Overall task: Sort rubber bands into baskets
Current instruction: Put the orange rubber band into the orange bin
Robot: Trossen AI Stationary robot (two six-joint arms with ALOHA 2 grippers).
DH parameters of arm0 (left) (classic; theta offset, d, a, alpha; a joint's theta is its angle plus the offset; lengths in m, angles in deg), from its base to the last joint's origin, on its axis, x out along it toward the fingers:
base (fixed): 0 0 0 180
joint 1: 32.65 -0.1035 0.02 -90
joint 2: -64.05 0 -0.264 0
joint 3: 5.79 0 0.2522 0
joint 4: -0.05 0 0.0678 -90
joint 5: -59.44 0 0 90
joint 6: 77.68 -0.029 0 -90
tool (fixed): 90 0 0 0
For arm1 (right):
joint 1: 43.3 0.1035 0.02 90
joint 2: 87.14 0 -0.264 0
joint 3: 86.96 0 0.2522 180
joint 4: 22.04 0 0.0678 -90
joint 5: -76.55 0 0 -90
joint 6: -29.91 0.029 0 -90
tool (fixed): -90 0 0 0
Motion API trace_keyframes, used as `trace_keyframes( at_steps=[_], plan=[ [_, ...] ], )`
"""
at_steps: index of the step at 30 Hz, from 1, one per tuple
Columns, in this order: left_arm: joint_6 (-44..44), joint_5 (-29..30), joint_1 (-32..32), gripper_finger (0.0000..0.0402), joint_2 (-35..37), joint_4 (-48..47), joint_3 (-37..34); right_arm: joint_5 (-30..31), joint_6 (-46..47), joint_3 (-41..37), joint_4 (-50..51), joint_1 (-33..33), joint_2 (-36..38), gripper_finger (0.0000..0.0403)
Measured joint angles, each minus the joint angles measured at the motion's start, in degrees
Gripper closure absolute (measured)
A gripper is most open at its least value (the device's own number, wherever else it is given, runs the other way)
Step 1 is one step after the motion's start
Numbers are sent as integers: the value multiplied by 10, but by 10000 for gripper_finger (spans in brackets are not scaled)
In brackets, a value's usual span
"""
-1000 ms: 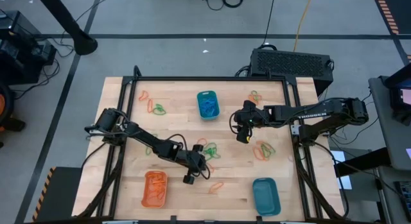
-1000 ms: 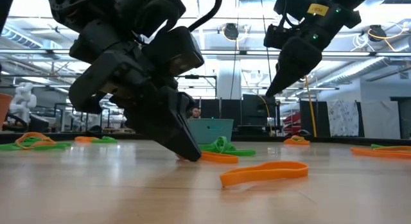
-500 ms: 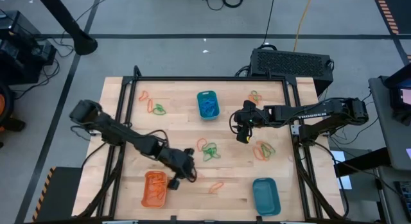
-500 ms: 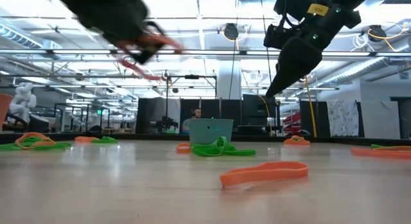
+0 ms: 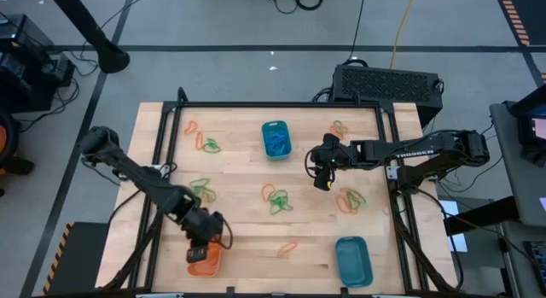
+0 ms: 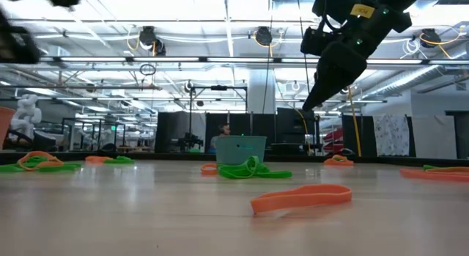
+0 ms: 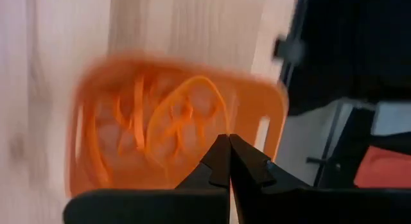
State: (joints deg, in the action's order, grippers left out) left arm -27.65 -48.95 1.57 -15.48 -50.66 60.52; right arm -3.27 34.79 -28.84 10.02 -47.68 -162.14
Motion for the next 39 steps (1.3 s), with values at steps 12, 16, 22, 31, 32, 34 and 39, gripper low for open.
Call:
trace_keyframes(
  at_steps=[12, 16, 22, 31, 32, 34, 39],
  plan=[
    [22, 54, 24, 396, -2, -27, -1, 0, -2, 0, 0, 0, 0, 230],
    [20, 53, 25, 382, -2, -29, -1, 0, -1, 0, 0, 0, 0, 230],
    [21, 64, 24, 365, -2, -39, -1, 0, 0, 0, 0, 0, 0, 230],
    [21, 91, 24, 340, -2, -48, 0, 0, 0, 0, 0, 0, 0, 230],
    [21, 96, 24, 336, -2, -47, 0, 0, -1, 0, 0, 0, 0, 230],
    [21, 99, 24, 329, -2, -47, 0, 0, -2, 0, 0, 0, 0, 230],
    [-5, 106, 4, 325, 1, -43, 0, 0, -2, 0, -1, 0, 0, 230]
  ],
)
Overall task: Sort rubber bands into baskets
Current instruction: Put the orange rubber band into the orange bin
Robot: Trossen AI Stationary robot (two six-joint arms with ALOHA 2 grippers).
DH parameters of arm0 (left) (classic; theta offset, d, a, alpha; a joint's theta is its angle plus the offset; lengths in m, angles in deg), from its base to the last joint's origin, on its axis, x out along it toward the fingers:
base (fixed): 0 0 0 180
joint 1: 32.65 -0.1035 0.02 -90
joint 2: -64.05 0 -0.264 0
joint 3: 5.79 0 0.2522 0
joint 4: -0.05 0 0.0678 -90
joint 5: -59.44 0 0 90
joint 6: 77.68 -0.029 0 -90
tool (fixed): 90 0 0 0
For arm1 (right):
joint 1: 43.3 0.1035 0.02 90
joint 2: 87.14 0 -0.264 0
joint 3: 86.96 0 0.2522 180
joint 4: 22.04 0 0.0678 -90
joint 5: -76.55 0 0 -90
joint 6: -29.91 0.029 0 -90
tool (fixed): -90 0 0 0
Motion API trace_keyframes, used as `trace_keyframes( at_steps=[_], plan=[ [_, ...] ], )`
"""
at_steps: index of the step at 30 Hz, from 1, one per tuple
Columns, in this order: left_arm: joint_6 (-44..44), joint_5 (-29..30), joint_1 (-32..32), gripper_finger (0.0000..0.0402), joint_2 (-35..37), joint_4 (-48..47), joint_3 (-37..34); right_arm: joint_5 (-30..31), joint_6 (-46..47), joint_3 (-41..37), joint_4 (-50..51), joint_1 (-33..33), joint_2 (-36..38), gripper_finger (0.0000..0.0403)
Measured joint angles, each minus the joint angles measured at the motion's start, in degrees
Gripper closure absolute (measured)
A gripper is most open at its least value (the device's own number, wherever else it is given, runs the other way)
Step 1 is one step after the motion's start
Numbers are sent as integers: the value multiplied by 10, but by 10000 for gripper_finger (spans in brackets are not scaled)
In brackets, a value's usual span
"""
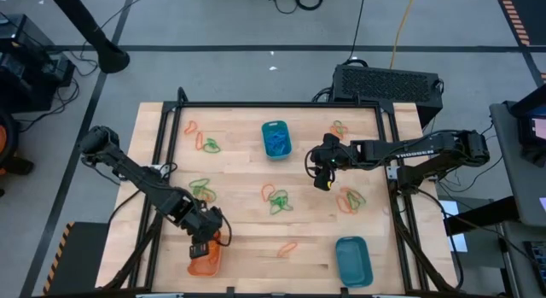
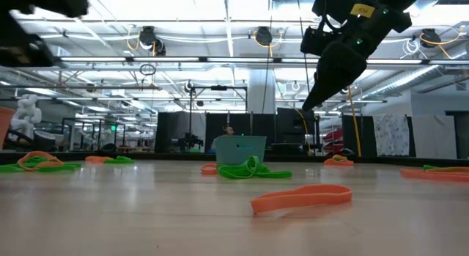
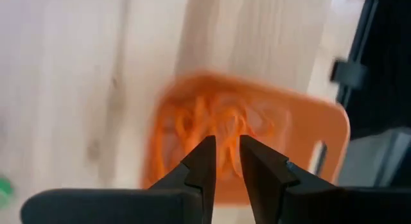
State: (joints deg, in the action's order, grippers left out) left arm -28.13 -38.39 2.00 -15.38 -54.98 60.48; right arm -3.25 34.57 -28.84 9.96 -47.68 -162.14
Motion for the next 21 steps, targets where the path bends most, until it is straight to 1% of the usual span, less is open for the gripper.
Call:
trace_keyframes(
  at_steps=[3, 6, 8, 10, 12, 14, 15, 18, 21],
  plan=[
    [-35, 41, -20, 324, 17, 5, 1, 0, 0, 0, -2, 0, 0, 230],
    [-57, 98, -42, 324, 43, -27, 1, 0, 1, 0, -4, 0, 0, 230],
    [-77, 134, -58, 324, 61, -69, 1, 0, 4, 0, -4, 0, 0, 230],
    [-85, 169, -72, 324, 69, -135, 1, 0, 8, 0, -4, 0, 0, 230],
    [-96, 184, -85, 324, 69, -211, -1, 0, 11, 0, -4, 0, 0, 230],
    [-113, 187, -98, 324, 67, -248, -15, 0, 14, 0, -4, 0, 0, 230],
    [-124, 195, -102, 324, 66, -253, -27, 0, 14, 0, -4, 0, 0, 230],
    [-153, 244, -110, 324, 63, -253, -55, 0, 13, 0, -4, 0, 0, 230],
    [-164, 256, -119, 324, 58, -252, -80, 0, 12, 0, -4, 0, 0, 230]
  ],
)
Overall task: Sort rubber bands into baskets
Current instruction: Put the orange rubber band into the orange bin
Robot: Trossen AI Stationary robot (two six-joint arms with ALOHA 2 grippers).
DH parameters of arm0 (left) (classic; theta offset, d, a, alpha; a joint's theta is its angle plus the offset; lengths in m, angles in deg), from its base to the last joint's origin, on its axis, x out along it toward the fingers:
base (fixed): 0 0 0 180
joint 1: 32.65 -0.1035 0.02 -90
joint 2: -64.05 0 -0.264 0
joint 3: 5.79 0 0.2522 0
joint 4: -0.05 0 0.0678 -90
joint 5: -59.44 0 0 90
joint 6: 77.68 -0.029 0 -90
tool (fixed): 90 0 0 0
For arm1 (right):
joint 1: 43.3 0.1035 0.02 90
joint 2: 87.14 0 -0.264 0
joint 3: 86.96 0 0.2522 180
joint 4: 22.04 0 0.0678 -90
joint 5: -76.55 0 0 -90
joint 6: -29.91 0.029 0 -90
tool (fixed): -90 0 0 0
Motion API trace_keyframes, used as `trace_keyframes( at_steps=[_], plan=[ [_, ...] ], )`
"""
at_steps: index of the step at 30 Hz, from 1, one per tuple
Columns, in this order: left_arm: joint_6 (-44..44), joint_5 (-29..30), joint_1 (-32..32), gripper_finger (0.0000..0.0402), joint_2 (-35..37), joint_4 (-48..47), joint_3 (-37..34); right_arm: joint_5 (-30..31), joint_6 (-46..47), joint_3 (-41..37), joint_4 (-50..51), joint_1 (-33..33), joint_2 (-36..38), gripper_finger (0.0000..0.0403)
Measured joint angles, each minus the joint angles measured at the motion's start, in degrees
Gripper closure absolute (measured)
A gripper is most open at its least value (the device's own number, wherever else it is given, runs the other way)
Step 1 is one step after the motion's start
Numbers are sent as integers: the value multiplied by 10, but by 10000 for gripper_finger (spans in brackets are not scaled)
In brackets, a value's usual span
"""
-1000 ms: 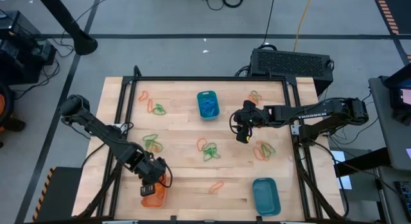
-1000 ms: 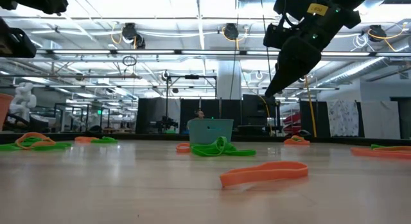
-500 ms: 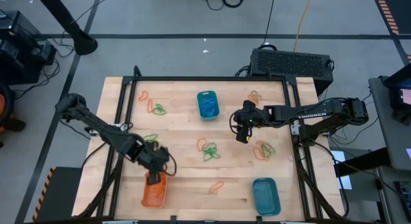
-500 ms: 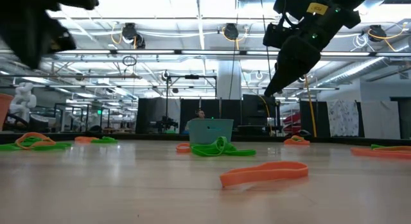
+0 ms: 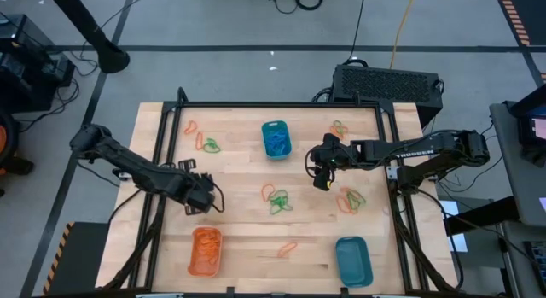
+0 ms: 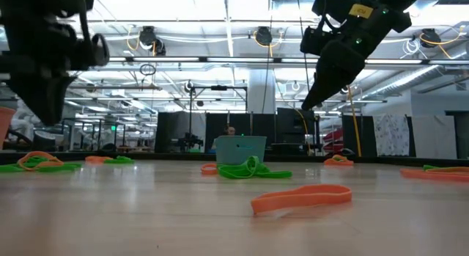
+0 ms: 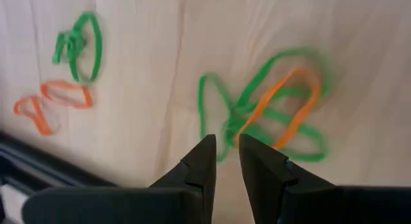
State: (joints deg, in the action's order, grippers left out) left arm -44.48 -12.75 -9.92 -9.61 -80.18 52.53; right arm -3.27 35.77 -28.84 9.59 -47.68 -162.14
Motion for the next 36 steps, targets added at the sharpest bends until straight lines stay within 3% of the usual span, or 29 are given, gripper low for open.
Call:
trace_keyframes(
  at_steps=[11, 16, 19, 30, 36],
  plan=[
    [-18, -55, -7, 324, -5, 28, -41, 0, -10, 0, 3, 0, 0, 230],
    [88, -40, -50, 324, -5, 37, -41, 0, -10, 0, 2, 0, 0, 230],
    [39, -97, -64, 324, -5, 42, -41, 0, -10, 0, 2, 0, 0, 230],
    [-23, -92, -87, 321, -5, 90, -41, 0, -9, 0, 3, 0, 0, 230],
    [-33, -90, -103, 276, -17, 84, -41, 0, -12, 0, 4, 0, 0, 230]
  ],
)
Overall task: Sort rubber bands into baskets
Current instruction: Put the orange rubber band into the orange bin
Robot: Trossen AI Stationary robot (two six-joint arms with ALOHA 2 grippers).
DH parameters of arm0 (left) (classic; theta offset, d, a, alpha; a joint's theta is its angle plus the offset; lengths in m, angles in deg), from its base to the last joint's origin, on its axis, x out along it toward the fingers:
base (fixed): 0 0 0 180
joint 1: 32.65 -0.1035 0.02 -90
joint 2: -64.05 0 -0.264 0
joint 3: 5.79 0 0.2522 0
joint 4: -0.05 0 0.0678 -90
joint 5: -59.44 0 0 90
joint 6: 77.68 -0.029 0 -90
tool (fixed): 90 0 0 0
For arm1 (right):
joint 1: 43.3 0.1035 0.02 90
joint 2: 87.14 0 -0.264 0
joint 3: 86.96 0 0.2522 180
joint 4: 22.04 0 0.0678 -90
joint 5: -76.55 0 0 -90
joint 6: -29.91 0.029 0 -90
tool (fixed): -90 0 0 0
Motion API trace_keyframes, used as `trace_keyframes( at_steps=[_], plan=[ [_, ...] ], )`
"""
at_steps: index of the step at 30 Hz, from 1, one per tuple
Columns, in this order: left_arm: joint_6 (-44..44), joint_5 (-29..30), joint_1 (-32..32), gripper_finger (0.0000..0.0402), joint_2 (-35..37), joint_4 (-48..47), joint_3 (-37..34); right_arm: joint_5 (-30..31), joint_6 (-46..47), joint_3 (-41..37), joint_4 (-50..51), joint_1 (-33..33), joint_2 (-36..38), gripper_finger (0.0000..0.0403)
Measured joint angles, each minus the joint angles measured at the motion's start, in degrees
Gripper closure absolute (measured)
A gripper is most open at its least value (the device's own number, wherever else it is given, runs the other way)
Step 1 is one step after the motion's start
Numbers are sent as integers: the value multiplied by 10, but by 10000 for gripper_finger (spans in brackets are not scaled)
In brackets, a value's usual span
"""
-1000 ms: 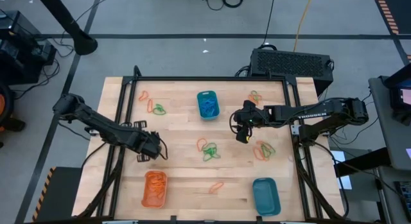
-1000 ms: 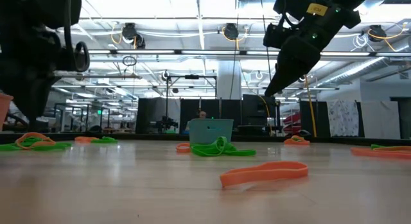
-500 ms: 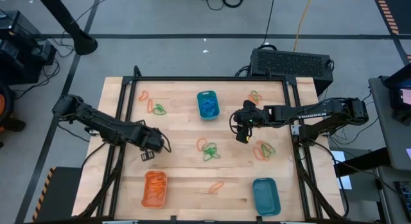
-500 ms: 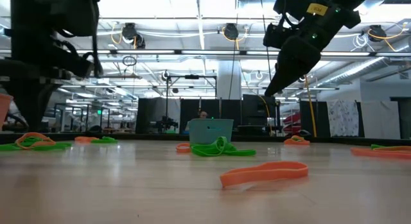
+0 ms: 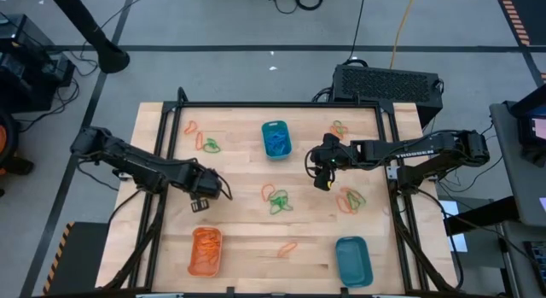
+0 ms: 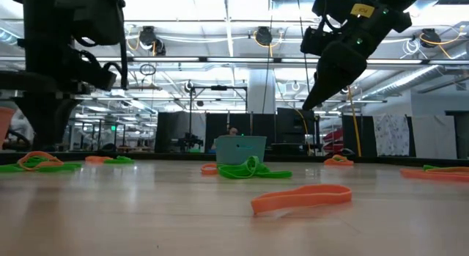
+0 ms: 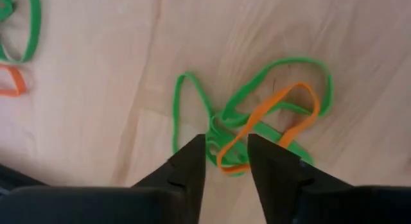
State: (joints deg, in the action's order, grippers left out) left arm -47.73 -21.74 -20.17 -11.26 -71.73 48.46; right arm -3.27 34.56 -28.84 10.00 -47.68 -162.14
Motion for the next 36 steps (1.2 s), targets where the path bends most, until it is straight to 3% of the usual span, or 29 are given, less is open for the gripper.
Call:
trace_keyframes(
  at_steps=[6, 13, 23, 27, 33, 36],
  plan=[
    [-52, 2, -1, 245, -45, 12, 0, 0, -6, 0, 3, 0, 0, 230],
    [-71, 3, -1, 244, -86, 19, 0, 0, -8, 0, 3, 0, 0, 230],
    [-84, -22, -1, 247, -91, 20, 0, 0, -8, 0, 3, 0, 0, 230],
    [-84, -24, -1, 280, -91, 20, 0, 0, -8, 0, 2, 0, 0, 230],
    [-82, -28, -1, 377, -91, 16, 0, 0, -6, 0, 2, 0, 0, 230],
    [-80, -28, -1, 393, -91, 8, 0, 0, -5, 0, 2, 0, 0, 230]
  ],
)
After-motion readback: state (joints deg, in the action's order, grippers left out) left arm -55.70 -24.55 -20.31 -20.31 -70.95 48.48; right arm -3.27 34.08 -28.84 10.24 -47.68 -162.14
